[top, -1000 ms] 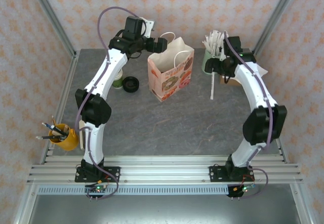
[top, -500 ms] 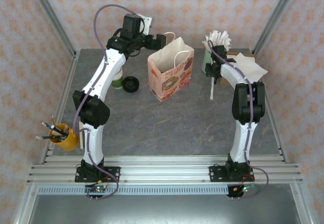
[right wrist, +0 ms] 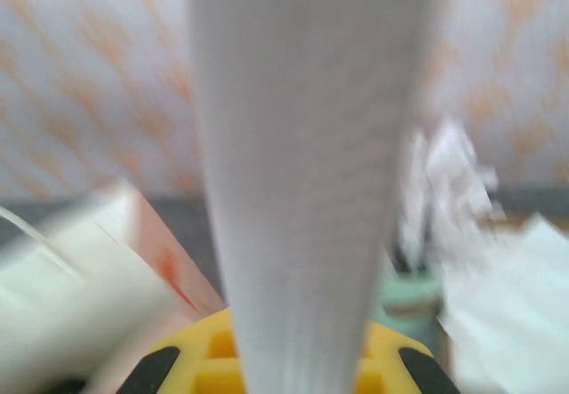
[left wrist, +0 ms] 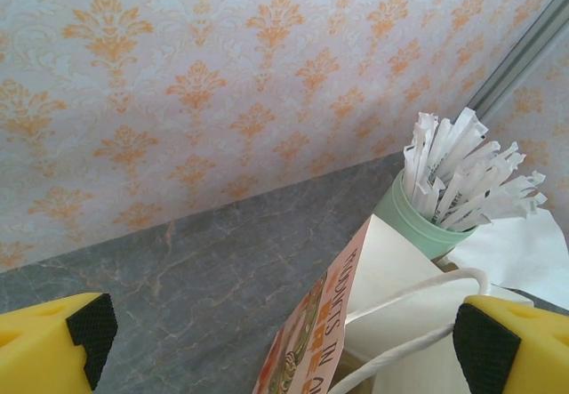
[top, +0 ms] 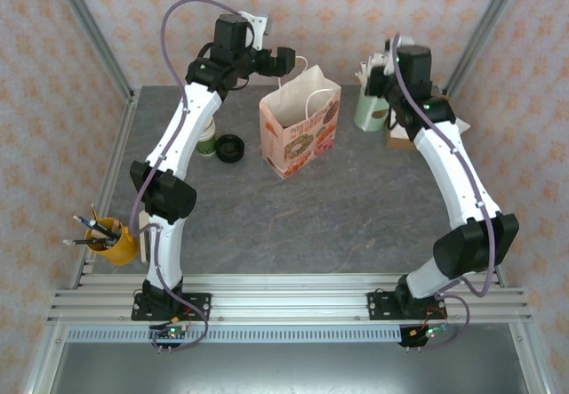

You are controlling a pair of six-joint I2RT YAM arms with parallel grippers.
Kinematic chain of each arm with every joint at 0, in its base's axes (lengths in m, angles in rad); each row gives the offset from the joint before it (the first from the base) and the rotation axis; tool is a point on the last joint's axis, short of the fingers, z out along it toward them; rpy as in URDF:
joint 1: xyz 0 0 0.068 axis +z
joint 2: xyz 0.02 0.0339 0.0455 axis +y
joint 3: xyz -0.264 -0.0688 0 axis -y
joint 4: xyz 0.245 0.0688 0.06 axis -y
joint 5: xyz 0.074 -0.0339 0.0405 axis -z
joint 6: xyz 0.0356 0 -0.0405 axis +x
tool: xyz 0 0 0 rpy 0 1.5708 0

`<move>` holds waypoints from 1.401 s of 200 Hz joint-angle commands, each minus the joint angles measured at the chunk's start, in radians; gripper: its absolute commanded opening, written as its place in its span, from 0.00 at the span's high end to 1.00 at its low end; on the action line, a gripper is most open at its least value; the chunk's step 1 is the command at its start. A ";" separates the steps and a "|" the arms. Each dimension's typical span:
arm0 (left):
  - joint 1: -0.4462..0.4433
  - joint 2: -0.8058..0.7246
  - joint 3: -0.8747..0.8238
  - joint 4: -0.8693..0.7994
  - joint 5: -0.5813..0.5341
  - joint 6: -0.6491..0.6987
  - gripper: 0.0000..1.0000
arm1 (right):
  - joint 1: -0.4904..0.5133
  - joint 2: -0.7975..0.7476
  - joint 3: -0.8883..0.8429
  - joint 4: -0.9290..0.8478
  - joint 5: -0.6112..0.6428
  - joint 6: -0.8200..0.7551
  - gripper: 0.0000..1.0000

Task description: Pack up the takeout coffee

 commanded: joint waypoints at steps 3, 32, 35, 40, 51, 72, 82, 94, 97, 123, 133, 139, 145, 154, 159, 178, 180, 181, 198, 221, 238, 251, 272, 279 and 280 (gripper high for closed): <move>0.003 -0.040 -0.010 0.012 -0.014 -0.041 0.00 | 0.041 0.135 0.198 0.067 -0.012 0.051 1.00; 0.012 -0.081 -0.065 0.024 -0.010 -0.060 0.00 | 0.125 0.327 0.466 0.071 0.095 0.007 1.00; 0.012 -0.087 -0.073 0.029 -0.011 -0.061 0.00 | 0.132 0.344 0.486 0.071 0.105 -0.008 1.00; 0.012 -0.095 -0.088 0.039 -0.011 -0.063 0.00 | 0.140 0.373 0.523 0.067 0.112 -0.025 1.00; 0.012 -0.111 -0.116 0.055 -0.007 -0.064 0.00 | 0.144 0.433 0.620 0.024 0.078 -0.025 1.00; 0.012 -0.123 -0.137 0.053 -0.017 -0.067 0.00 | 0.152 0.496 0.711 -0.070 -0.011 -0.016 0.99; 0.012 -0.131 -0.152 0.055 -0.026 -0.070 0.00 | 0.155 0.489 0.672 -0.065 -0.088 -0.037 0.96; 0.013 -0.141 -0.174 0.066 -0.040 -0.072 0.00 | 0.162 0.462 0.578 -0.007 -0.125 -0.059 0.95; 0.013 -0.143 -0.179 0.070 -0.044 -0.072 0.00 | 0.163 0.456 0.554 0.007 -0.129 -0.065 0.95; 0.016 -0.148 -0.189 0.075 -0.055 -0.076 0.00 | 0.164 0.430 0.414 0.083 -0.128 -0.131 0.85; 0.017 -0.147 -0.189 0.075 -0.057 -0.078 0.00 | 0.165 0.415 0.363 0.127 -0.142 -0.158 0.79; 0.016 -0.146 -0.188 0.074 -0.057 -0.079 0.00 | 0.165 0.411 0.342 0.146 -0.151 -0.178 0.75; 0.017 -0.145 -0.186 0.073 -0.060 -0.079 0.00 | 0.164 0.410 0.332 0.152 -0.167 -0.202 0.71; 0.018 -0.143 -0.183 0.071 -0.064 -0.080 0.00 | 0.164 0.411 0.333 0.144 -0.191 -0.239 0.63; 0.018 -0.143 -0.183 0.071 -0.066 -0.080 0.00 | 0.165 0.410 0.336 0.136 -0.194 -0.250 0.60; 0.018 -0.145 -0.181 0.068 -0.073 -0.080 0.00 | 0.162 0.403 0.372 0.084 -0.182 -0.269 0.52; 0.018 -0.145 -0.181 0.068 -0.073 -0.079 0.00 | 0.162 0.403 0.377 0.075 -0.179 -0.268 0.51; 0.018 -0.144 -0.181 0.068 -0.073 -0.078 0.00 | 0.163 0.402 0.380 0.070 -0.177 -0.268 0.50; 0.019 -0.145 -0.178 0.062 -0.072 -0.074 0.00 | 0.138 0.381 0.434 -0.014 -0.191 -0.220 0.43; 0.022 -0.143 -0.159 0.043 -0.070 -0.065 0.00 | 0.061 0.313 0.460 -0.125 -0.188 -0.067 0.34; 0.023 -0.157 -0.160 0.038 -0.082 -0.061 0.00 | -0.035 0.237 0.412 -0.229 -0.140 0.062 0.18; 0.023 -0.172 -0.181 0.052 -0.099 -0.064 0.00 | -0.116 0.176 0.323 -0.289 -0.112 0.148 0.00; 0.023 -0.194 -0.211 0.067 -0.151 -0.092 0.00 | -0.257 0.115 0.179 -0.366 -0.133 0.324 0.00; 0.023 -0.202 -0.222 0.070 -0.175 -0.108 0.00 | -0.306 0.114 0.145 -0.404 -0.133 0.381 0.00; 0.023 -0.204 -0.224 0.070 -0.179 -0.110 0.00 | -0.312 0.114 0.143 -0.409 -0.134 0.387 0.00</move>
